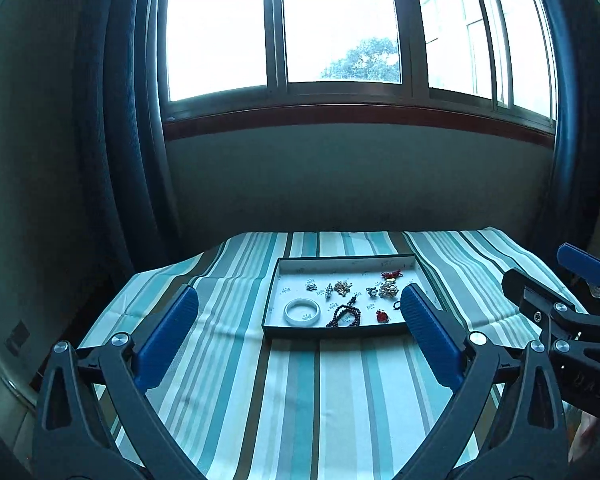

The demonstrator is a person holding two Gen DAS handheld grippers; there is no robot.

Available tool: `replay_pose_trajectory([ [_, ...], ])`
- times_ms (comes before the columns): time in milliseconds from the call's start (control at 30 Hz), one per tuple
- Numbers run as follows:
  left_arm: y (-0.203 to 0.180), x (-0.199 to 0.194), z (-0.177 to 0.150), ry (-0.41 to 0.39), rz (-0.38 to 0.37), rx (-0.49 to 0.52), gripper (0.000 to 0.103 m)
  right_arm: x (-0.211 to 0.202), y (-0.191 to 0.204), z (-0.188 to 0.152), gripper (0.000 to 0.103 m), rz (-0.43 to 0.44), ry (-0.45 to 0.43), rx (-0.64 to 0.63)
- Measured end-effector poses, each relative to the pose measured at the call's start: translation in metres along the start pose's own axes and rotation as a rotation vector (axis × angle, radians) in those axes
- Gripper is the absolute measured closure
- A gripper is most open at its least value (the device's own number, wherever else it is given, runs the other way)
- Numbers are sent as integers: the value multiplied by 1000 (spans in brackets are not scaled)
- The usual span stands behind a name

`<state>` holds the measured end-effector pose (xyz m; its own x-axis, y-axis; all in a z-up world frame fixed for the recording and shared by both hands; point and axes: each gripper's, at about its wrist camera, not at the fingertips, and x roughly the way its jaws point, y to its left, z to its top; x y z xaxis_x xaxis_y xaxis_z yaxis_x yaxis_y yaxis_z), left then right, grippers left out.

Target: Organize jewelry

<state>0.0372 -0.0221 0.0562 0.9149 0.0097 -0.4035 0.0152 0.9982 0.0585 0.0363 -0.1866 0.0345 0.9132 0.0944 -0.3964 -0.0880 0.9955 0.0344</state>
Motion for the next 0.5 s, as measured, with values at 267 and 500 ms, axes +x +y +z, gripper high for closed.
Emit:
replay_pose_trajectory([
  [267,4,-19,-3,-22,4,-5,2,-18,3,-2,21,1,-34,-4],
  [500,8,-21,-6,-16,8,-15,2,-22,4,-5,21,5,-36,-7],
])
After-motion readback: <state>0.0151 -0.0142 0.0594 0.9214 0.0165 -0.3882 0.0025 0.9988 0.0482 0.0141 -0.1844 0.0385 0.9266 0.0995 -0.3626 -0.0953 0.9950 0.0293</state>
